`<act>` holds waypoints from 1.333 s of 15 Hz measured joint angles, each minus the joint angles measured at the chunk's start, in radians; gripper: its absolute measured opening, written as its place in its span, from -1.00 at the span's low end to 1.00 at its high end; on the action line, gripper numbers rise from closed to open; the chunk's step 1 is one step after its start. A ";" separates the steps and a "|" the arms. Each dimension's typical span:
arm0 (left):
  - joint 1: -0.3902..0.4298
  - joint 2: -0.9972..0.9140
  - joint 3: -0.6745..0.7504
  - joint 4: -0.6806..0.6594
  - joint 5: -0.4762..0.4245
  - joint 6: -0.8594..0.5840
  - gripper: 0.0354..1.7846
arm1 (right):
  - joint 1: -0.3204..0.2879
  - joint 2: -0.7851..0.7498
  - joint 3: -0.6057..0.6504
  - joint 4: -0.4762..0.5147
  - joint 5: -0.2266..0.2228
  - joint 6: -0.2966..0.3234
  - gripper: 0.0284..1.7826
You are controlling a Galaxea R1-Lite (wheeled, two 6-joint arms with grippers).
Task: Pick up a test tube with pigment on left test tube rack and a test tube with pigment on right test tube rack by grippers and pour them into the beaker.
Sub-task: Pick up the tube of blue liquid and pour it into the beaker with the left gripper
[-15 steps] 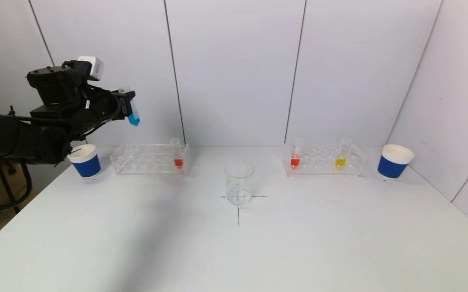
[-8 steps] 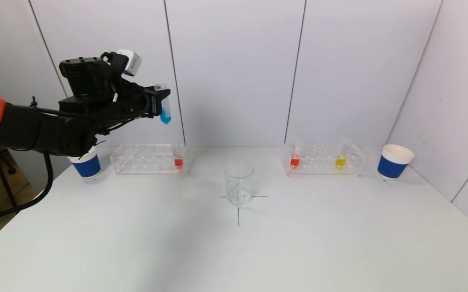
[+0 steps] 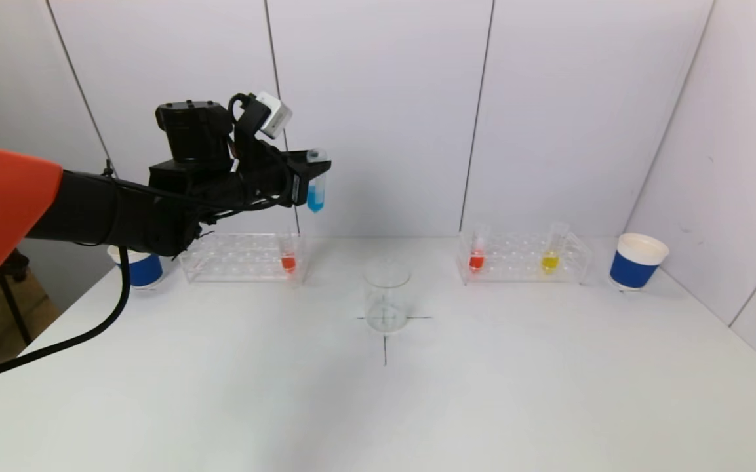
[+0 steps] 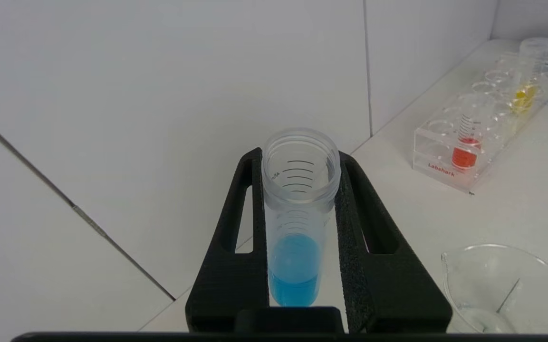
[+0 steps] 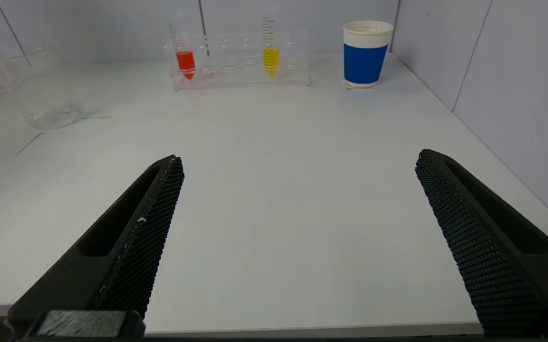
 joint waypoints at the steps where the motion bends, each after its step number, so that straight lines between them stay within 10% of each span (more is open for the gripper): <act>1: -0.004 0.007 -0.003 0.010 -0.026 0.028 -0.54 | 0.000 0.000 0.000 0.000 0.000 0.000 0.99; 20: -0.011 0.156 -0.038 0.030 -0.268 0.537 -0.54 | 0.000 0.000 0.000 0.000 0.000 0.000 0.99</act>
